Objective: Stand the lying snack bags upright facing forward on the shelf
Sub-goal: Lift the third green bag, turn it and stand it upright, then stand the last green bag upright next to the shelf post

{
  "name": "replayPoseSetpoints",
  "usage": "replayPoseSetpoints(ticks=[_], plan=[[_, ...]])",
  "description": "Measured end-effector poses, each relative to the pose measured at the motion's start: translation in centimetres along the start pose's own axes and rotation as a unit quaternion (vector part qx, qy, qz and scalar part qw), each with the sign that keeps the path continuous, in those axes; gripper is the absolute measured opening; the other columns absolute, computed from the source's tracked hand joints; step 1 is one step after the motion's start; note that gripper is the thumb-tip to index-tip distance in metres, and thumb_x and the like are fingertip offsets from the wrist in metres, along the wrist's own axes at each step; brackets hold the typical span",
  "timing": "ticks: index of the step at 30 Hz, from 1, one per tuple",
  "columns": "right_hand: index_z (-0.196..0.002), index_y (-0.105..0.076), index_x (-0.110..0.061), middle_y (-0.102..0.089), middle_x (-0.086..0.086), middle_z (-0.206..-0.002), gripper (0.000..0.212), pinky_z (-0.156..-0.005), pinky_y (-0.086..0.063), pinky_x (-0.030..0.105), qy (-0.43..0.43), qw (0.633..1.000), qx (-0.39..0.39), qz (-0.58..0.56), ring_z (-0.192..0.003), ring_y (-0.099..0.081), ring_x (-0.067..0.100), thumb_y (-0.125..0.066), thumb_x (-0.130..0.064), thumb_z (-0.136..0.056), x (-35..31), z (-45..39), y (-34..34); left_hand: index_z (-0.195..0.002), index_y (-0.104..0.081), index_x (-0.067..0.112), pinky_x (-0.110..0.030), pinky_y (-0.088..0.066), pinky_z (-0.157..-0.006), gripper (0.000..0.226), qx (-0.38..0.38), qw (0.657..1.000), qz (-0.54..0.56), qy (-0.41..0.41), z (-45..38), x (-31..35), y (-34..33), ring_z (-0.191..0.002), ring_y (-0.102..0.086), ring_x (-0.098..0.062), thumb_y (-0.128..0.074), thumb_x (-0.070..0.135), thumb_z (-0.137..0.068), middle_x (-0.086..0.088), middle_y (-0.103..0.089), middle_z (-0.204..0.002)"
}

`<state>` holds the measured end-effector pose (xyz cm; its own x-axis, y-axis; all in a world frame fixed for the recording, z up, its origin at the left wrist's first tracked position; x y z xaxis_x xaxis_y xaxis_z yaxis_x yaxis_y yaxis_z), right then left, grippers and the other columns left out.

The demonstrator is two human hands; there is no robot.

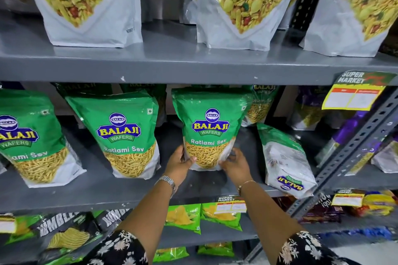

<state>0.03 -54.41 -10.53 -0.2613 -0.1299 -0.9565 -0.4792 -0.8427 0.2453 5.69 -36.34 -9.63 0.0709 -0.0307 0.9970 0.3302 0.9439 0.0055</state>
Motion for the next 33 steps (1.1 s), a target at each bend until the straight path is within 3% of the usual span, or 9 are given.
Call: replayPoseSetpoints(ticks=[14,17,22,25,27,29,30,32,33], plan=[[-0.122,-0.049,-0.004,-0.063,0.013,-0.115,0.046,-0.094,-0.051,0.043,-0.006,1.0,0.003,0.021,-0.097,-0.06,0.021,-0.065,0.002,-0.079,-0.1,0.6,0.5,-0.13,-0.045,0.016,-0.028,-0.041,-0.093,0.046,0.006,1.0,0.017,0.012,0.9,-0.3,-0.6,-0.111,-0.054,-0.015,-0.059,0.007,-0.087,-0.002,-0.059,-0.119],[-0.115,-0.055,-0.006,-0.066,0.014,-0.114,0.037,-0.091,-0.051,0.039,0.005,0.998,0.009,0.056,-0.093,-0.061,0.021,-0.068,-0.006,-0.08,-0.2,0.7,0.6,-0.131,-0.044,0.019,-0.031,-0.042,-0.098,0.049,0.002,1.0,0.001,0.025,0.8,-0.6,-0.5,-0.118,-0.053,-0.018,-0.06,0.011,-0.086,-0.001,-0.058,-0.121],[-0.115,-0.054,-0.015,-0.062,0.013,-0.124,0.04,-0.097,-0.049,0.047,0.017,0.993,-0.032,0.114,-0.109,-0.061,0.027,-0.071,-0.015,-0.079,-1.1,1.5,1.2,-0.142,-0.031,0.014,-0.04,-0.038,-0.109,0.068,0.008,0.998,0.037,0.047,1.2,-0.6,-0.1,-0.127,-0.046,-0.019,-0.063,0.002,-0.083,-0.003,-0.051,-0.131],[-0.129,-0.049,-0.013,-0.057,0.013,-0.126,0.051,-0.095,-0.049,0.042,0.094,0.961,0.026,0.259,-0.112,-0.057,0.032,-0.065,-0.014,-0.08,-3.9,2.6,4.8,-0.143,-0.027,0.006,-0.034,-0.036,-0.104,0.068,0.113,0.988,0.065,0.08,3.4,-1.3,-0.1,-0.107,-0.047,-0.018,-0.057,-0.007,-0.084,-0.003,-0.052,-0.106],[-0.127,-0.052,-0.013,-0.057,0.016,-0.123,0.046,-0.088,-0.051,0.042,0.13,0.932,0.109,0.321,-0.107,-0.058,0.037,-0.059,-0.009,-0.082,-6.1,3.3,8.5,-0.129,-0.044,0.003,-0.03,-0.036,-0.092,0.048,0.168,0.979,0.056,0.103,5.2,-1.9,-1.3,-0.084,-0.047,-0.017,-0.055,-0.009,-0.084,0.003,-0.045,-0.078],[-0.126,-0.053,-0.008,-0.056,0.02,-0.123,0.046,-0.087,-0.05,0.043,0.106,0.918,0.18,0.336,-0.109,-0.056,0.04,-0.057,-0.008,-0.08,-7.0,3.1,12.5,-0.085,-0.051,0.014,-0.033,-0.038,-0.081,0.02,0.185,0.975,0.008,0.122,6.7,-1.5,-3.6,-0.071,-0.048,-0.02,-0.057,-0.005,-0.082,0.003,-0.04,-0.071],[-0.127,-0.051,-0.005,-0.055,0.022,-0.124,0.048,-0.089,-0.05,0.044,0.07,0.915,0.19,0.348,-0.112,-0.054,0.041,-0.058,-0.009,-0.08,-6.8,2.7,14.1,-0.072,-0.045,0.016,-0.037,-0.039,-0.078,0.024,0.186,0.974,-0.016,0.13,7.2,-1.4,-5.0,-0.074,-0.052,-0.027,-0.058,-0.002,-0.081,-0.001,-0.043,-0.071],[-0.129,-0.046,-0.002,-0.052,0.025,-0.127,0.054,-0.095,-0.047,0.044,-0.015,0.915,0.171,0.364,-0.117,-0.051,0.042,-0.062,-0.018,-0.08,-5.8,1.9,16.5,-0.083,-0.055,0.007,-0.044,-0.044,-0.088,0.006,0.162,0.975,-0.028,0.148,7.8,-1.1,-8.1,-0.096,-0.06,-0.038,-0.061,0.006,-0.081,-0.016,-0.06,-0.086],[-0.128,-0.045,0.0,-0.05,0.026,-0.128,0.057,-0.097,-0.045,0.044,-0.052,0.917,0.154,0.364,-0.118,-0.05,0.042,-0.065,-0.024,-0.08,-5.0,1.7,17.1,-0.1,-0.059,-0.001,-0.044,-0.045,-0.095,0.022,0.14,0.976,-0.034,0.164,7.8,-1.2,-9.8,-0.108,-0.058,-0.039,-0.061,0.012,-0.082,-0.023,-0.064,-0.103]])
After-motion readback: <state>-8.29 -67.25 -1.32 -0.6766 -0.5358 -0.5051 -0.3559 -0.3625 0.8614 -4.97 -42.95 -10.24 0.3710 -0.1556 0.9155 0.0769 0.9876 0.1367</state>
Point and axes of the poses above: each hand's wrist, its own z-axis away from the middle knuckle, its own y-axis out of the back of the hand, x = y × z, the point moved 5 cm from there along -z, towards the middle knuckle
